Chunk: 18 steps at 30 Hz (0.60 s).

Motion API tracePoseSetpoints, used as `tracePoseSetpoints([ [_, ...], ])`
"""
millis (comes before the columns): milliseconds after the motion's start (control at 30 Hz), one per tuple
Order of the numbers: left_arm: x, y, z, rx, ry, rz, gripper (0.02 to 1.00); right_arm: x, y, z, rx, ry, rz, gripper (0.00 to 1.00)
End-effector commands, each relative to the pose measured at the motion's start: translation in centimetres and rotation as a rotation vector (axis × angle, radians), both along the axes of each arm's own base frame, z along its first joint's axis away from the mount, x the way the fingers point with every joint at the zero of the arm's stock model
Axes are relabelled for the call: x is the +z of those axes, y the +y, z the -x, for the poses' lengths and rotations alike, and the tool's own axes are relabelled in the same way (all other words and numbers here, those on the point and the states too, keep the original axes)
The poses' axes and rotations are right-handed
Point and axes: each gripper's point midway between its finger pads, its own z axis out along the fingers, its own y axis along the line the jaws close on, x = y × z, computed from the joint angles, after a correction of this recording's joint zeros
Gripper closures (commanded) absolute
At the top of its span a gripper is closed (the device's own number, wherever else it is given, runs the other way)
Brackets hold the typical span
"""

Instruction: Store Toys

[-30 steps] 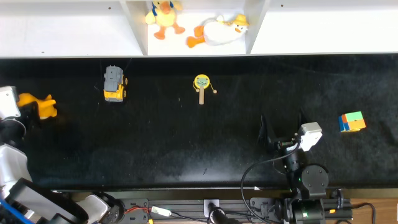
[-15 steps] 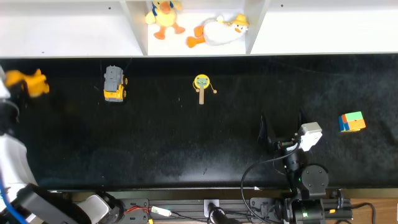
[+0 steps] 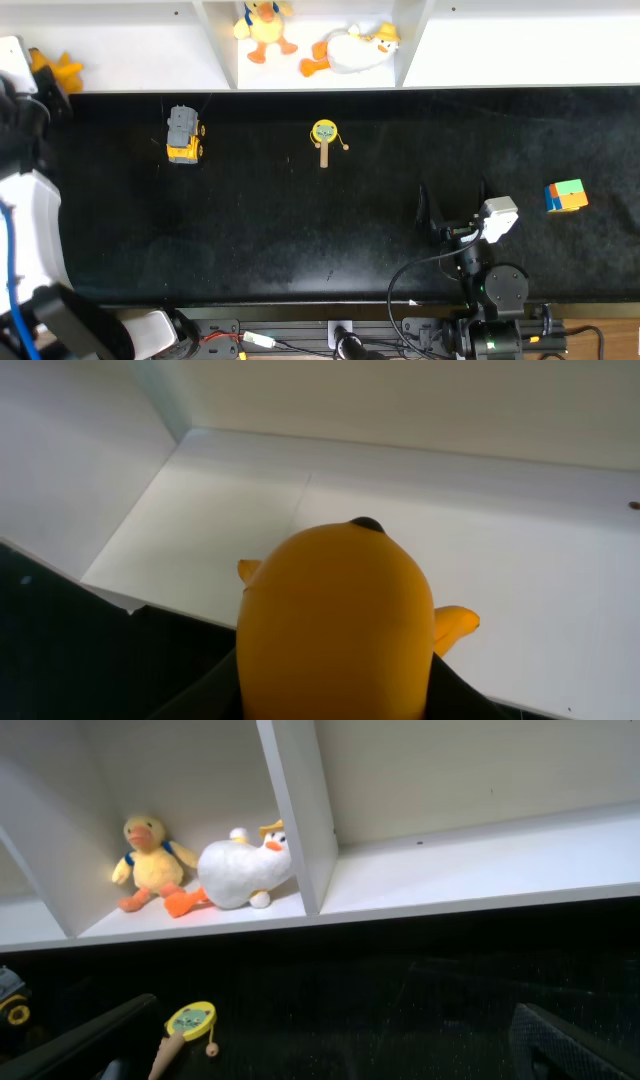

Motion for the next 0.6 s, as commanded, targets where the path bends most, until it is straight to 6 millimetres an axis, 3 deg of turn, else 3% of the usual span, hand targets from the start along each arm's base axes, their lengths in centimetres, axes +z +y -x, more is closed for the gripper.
tracePoseSetpoints([
  [33, 0.3, 0.4, -2.4, 0.025, -0.018, 0.007, 0.665, -0.4, 0.0, 0.0, 0.000, 0.002, -0.004, 0.007],
  [300, -0.4, -0.4, -5.7, -0.070, -0.056, 0.038, 0.663, -0.4, 0.0, 0.0, 0.000, 0.002, -0.004, 0.005],
  [600, -0.4, -0.2, -7.3, -0.089, -0.077, 0.043, 0.663, -0.4, 0.0, 0.0, 0.000, 0.002, -0.004, 0.005],
])
